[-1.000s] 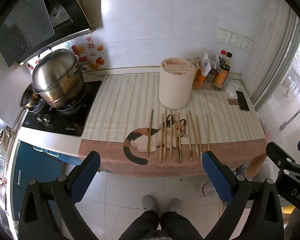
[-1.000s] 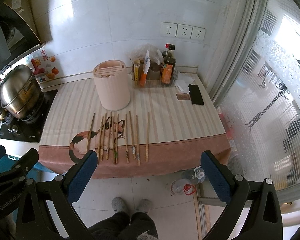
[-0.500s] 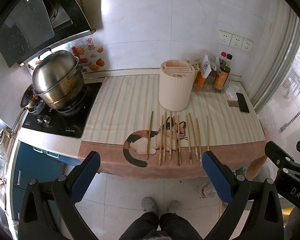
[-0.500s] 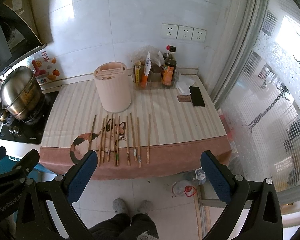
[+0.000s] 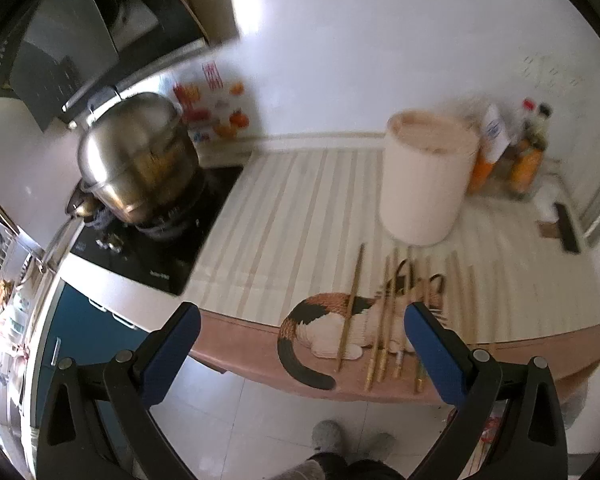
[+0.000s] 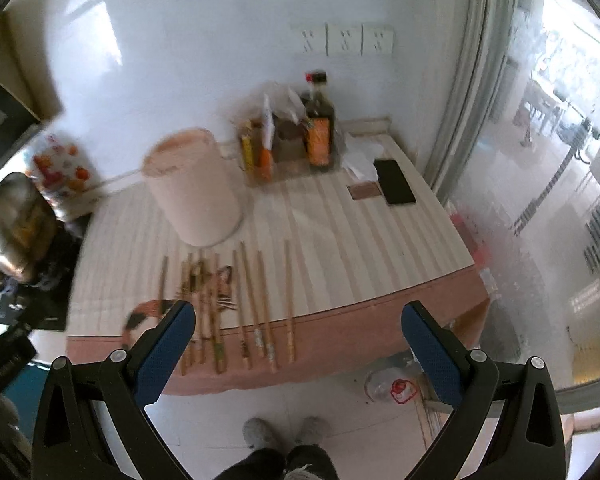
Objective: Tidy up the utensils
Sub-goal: 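Grasp a wooden chopstick on the mat with the left tool while the right tool grasps another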
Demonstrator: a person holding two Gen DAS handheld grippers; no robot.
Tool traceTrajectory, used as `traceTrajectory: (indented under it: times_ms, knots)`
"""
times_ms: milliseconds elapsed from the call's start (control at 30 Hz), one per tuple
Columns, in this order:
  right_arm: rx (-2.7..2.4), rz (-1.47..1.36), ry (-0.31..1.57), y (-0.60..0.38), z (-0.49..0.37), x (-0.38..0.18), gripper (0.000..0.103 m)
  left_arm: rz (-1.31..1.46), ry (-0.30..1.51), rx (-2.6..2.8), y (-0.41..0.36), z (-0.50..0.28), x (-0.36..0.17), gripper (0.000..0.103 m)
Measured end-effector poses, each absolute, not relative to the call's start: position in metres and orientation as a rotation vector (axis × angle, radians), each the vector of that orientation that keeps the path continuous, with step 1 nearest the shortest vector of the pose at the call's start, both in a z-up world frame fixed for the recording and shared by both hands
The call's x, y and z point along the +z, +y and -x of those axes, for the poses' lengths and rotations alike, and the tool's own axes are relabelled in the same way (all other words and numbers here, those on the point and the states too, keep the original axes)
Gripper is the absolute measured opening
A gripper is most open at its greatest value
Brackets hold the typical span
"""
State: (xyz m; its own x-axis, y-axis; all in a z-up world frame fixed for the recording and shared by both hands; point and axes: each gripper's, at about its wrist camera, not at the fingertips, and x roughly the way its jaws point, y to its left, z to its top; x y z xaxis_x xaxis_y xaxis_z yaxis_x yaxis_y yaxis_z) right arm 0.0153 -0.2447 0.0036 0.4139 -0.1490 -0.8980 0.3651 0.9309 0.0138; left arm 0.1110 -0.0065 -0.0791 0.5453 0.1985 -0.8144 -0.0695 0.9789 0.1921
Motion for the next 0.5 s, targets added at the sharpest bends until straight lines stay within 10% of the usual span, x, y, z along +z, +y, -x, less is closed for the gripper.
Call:
traceTrajectory:
  times_ms: [400, 500]
  knots:
    - [-0.296, -0.218, 1.323, -0.270, -0.094, -0.157, 0.068, -0.163, 1.299, 0.103, 0.018, -0.210, -0.231, 0.101]
    - [-0.295, -0.239, 1.387, -0.270, -0.111, -0.190, 0.060, -0.168, 1.387, 0.042, 0.014, -0.229, -0.266, 0.080]
